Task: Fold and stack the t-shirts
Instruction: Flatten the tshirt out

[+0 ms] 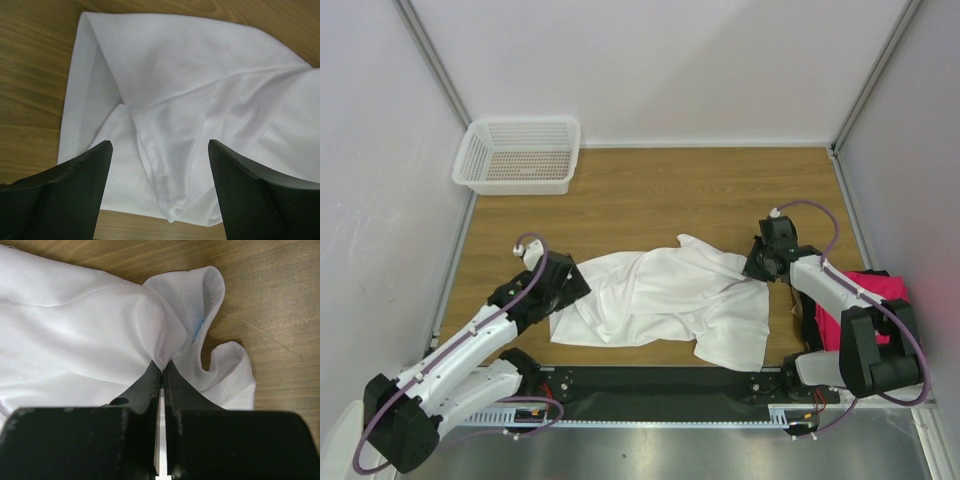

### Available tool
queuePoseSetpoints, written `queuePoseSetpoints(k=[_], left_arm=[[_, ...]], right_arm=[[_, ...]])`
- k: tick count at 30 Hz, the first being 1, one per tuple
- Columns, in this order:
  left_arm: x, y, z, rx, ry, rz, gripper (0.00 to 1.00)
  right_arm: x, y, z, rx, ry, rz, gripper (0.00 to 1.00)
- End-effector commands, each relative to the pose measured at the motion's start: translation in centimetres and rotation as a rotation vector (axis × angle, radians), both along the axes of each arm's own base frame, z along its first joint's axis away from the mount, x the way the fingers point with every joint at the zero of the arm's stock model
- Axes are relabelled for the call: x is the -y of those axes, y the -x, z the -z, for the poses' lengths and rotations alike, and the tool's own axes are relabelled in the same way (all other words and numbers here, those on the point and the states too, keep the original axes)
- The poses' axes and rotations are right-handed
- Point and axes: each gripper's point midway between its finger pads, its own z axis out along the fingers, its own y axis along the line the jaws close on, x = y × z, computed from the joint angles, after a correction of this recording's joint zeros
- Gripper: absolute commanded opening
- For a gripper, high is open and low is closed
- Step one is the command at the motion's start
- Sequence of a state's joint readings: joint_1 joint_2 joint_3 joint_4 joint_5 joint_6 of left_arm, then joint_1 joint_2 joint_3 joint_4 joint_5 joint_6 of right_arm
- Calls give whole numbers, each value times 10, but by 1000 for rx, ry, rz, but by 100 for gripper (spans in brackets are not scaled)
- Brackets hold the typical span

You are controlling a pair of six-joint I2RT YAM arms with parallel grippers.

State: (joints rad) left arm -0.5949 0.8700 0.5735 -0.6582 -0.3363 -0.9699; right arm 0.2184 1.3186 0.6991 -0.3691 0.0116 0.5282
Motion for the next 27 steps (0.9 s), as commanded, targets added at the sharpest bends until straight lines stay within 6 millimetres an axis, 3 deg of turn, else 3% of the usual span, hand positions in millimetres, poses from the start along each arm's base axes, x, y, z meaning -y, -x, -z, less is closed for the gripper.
queuePoseSetpoints(k=[1, 7, 13, 17, 27], left_arm=[[-10, -9, -1, 30, 40, -80, 83], [-12, -12, 9, 27, 86, -113, 81], [-27, -30, 5, 60, 93, -166, 78], [-26, -39, 6, 75, 113, -163, 75], [-18, -33, 28, 12, 149, -158, 70]], right_arm=[[-2, -15, -12, 44, -4, -8, 0], [-3, -17, -8, 31, 0, -11, 0], [-7, -19, -10, 26, -19, -26, 0], [-6, -20, -10, 26, -14, -23, 0], [-6, -21, -9, 16, -8, -24, 0]])
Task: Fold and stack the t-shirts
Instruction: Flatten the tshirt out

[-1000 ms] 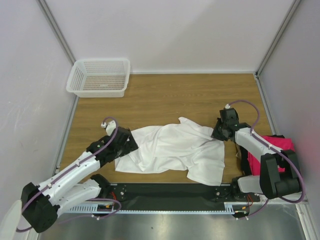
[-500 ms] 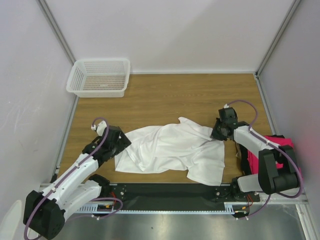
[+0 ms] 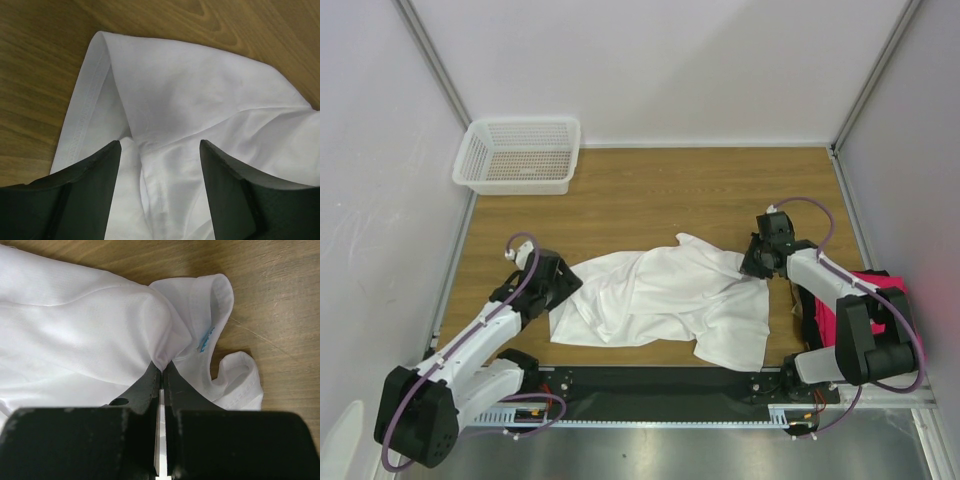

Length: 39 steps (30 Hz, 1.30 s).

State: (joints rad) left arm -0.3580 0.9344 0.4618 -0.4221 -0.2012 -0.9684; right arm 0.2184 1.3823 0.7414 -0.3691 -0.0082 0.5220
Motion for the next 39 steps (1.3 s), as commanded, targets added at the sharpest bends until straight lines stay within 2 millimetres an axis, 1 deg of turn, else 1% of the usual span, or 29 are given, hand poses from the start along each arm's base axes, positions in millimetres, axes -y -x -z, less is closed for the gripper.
queuePoseSetpoints(k=[1, 3, 4, 6, 8, 9, 15, 18, 26, 30, 32, 34, 35, 39], left_arm=[[1, -1, 2, 5, 21, -12, 70], [-1, 2, 6, -2, 19, -14, 70], [1, 0, 3, 19, 30, -13, 69], [2, 1, 4, 31, 45, -12, 65], [5, -3, 1, 54, 60, -9, 62], [5, -3, 2, 52, 58, -8, 59], [2, -8, 6, 61, 38, -15, 50], [-4, -12, 7, 71, 4, -35, 49], [-6, -13, 16, 66, -15, -33, 50], [-2, -16, 13, 99, 11, -22, 48], [-1, -19, 7, 126, 16, -22, 47], [-3, -19, 6, 145, 15, -25, 43], [-3, -19, 5, 151, 17, -25, 43], [-3, -19, 5, 151, 12, -25, 32]], right_arm=[[-1, -13, -12, 40, 0, -8, 0], [-1, -13, -12, 40, 2, -8, 0], [0, -13, -12, 41, 3, -8, 0], [0, -13, -12, 40, 2, -7, 0], [-1, -13, -10, 33, -4, -8, 0], [-2, -13, -10, 34, -5, -8, 0], [-2, -13, -13, 40, -7, -5, 0], [-2, -12, -14, 37, -6, -7, 0], [-1, -11, -14, 35, -7, 0, 0], [-1, -10, -15, 34, -5, 3, 0], [0, -9, -15, 36, -3, 6, 0], [0, -10, -15, 37, -5, 9, 0], [0, -10, -15, 37, -5, 9, 0], [-1, -10, -14, 33, -10, 11, 0]])
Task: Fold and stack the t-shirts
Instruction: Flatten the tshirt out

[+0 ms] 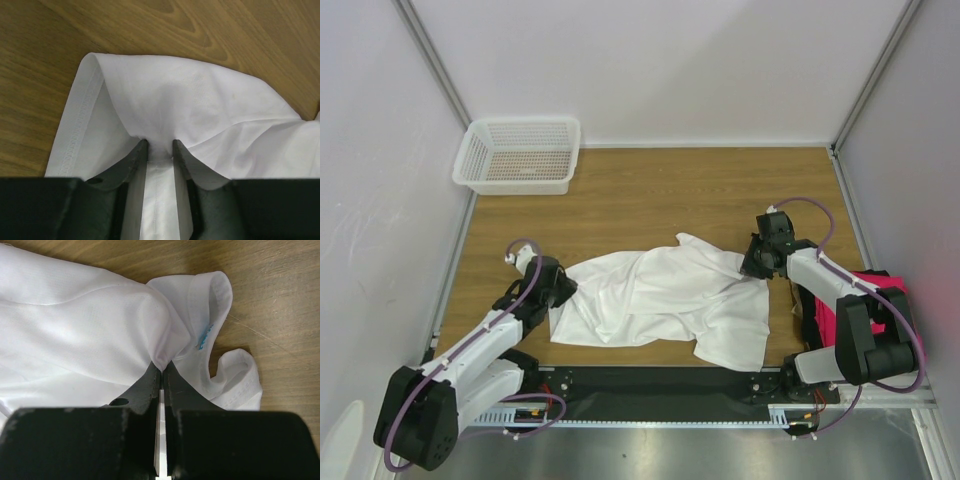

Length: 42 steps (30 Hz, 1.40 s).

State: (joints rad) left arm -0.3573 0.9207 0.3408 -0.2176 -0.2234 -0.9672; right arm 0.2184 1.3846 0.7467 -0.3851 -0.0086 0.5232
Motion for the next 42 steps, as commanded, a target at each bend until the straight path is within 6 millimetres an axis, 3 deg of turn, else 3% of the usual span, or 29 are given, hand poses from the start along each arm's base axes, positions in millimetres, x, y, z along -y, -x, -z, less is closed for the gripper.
queuePoseSetpoints(k=[1, 3, 12, 19, 21, 32, 37, 42], left_arm=[[-3, -9, -9, 54, -7, -11, 30], [-5, -9, -9, 55, -16, -15, 26], [-10, -10, -17, 77, -51, -11, 26], [-11, -13, -19, 86, -72, 6, 13], [-11, -16, -27, 104, -78, 9, 0], [-15, -34, -82, 179, -172, 48, 0], [-16, -43, -91, 159, -217, 66, 0], [-21, -55, -116, 205, -251, 36, 1]], right_arm=[[-2, -12, -15, 47, -13, 10, 0], [-2, -11, -15, 46, -10, 10, 0], [-3, -11, -16, 50, -14, 10, 0], [-4, -12, -17, 52, -13, 4, 0], [-4, -13, -17, 53, -13, 6, 0], [3, -24, -30, 116, 4, 47, 0], [7, -46, -54, 191, 1, 66, 0], [19, -65, -75, 255, 22, 94, 0]])
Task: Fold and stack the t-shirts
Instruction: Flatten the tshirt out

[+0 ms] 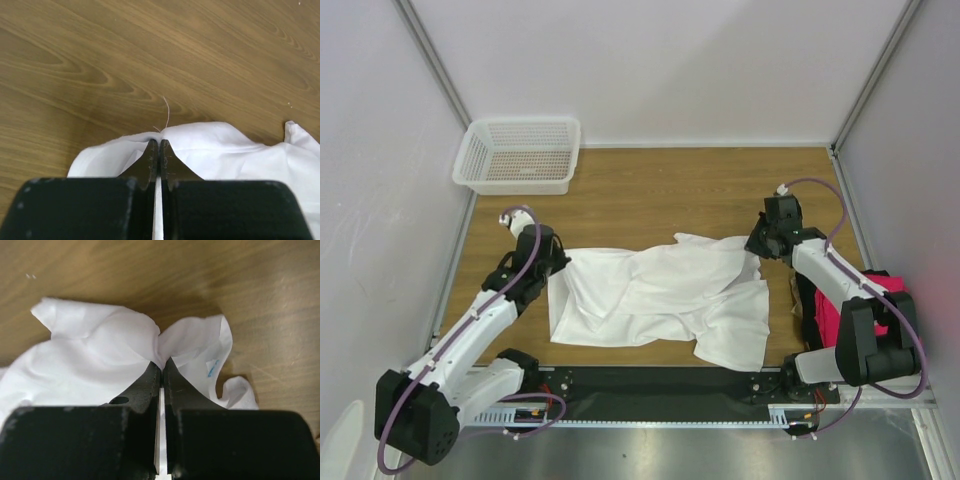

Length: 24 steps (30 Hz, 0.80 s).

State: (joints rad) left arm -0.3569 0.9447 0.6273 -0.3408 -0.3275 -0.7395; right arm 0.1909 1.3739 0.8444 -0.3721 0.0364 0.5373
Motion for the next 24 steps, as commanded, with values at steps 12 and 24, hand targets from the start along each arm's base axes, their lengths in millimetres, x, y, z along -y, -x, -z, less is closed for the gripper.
queuePoseSetpoints(k=[12, 24], left_arm=[[-17, -43, -76, 125, -186, -19, 0], [-11, -33, -47, 47, -160, 12, 0]], right_arm=[[22, -32, -28, 129, -3, 51, 0], [-1, 21, 3, 37, -138, -8, 0]])
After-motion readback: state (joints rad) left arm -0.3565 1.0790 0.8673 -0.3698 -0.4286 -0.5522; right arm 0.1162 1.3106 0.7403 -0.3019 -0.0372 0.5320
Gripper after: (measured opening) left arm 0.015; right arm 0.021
